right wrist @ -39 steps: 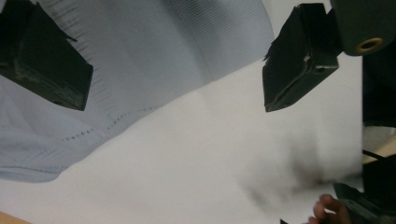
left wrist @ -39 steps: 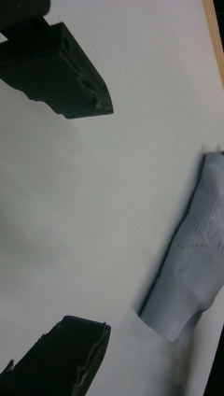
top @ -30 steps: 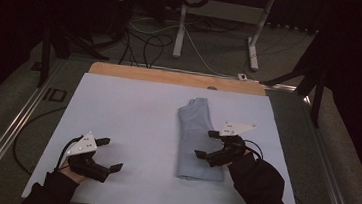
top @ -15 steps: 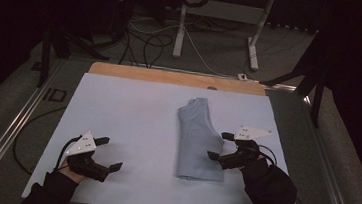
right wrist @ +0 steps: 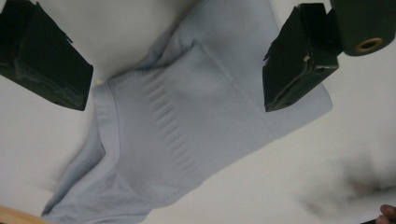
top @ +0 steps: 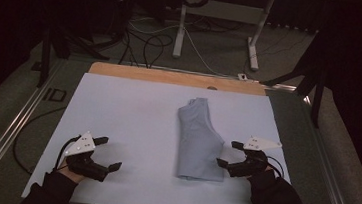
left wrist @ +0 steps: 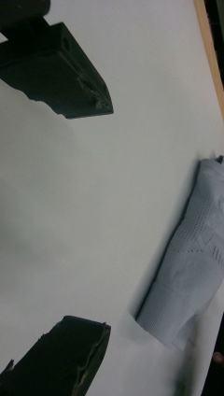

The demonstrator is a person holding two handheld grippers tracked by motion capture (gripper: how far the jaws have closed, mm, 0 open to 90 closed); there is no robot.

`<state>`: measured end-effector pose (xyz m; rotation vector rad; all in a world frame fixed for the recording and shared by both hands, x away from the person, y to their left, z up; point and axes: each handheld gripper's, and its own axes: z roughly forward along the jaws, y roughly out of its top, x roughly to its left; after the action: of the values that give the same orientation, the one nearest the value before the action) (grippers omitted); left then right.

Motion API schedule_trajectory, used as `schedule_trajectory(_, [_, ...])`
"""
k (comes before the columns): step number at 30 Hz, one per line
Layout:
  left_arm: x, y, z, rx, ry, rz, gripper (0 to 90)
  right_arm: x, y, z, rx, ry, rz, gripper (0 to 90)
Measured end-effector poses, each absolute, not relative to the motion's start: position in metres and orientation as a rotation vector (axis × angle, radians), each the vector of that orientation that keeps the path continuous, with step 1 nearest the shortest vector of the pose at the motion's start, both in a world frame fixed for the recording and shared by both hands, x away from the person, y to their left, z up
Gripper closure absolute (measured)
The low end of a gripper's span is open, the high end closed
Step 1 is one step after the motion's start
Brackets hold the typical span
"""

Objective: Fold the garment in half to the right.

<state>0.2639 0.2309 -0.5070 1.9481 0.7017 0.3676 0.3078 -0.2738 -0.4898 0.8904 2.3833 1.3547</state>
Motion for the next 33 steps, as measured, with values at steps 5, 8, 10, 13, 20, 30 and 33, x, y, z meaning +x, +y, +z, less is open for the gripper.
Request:
schedule_trajectory(5, [0.264,0.231,-0.507,1.945,0.701,0.366,0.4,0.302,-0.279,-0.498,0.916,2.359,1.35,8.8])
schedule_trajectory(8, [0.263,0.23,-0.507,1.949,0.695,0.366,0.4,0.298,-0.281,-0.503,0.926,2.346,1.335,8.8])
schedule_trajectory(10, [0.263,0.231,-0.507,1.945,0.697,0.367,0.4,0.297,-0.282,-0.506,0.935,2.34,1.33,8.8])
schedule_trajectory(13, [0.263,0.231,-0.507,1.945,0.696,0.368,0.4,0.293,-0.283,-0.511,0.942,2.331,1.326,8.8])
schedule_trajectory(20, [0.263,0.232,-0.507,1.942,0.7,0.37,0.4,0.286,-0.288,-0.52,0.988,2.303,1.292,8.8])
schedule_trajectory(30, [0.262,0.23,-0.508,1.954,0.695,0.373,0.4,0.283,-0.29,-0.524,1.012,2.287,1.264,8.8])
schedule_trajectory(33, [0.262,0.23,-0.509,1.954,0.696,0.375,0.4,0.284,-0.288,-0.526,1.009,2.297,1.258,8.8])
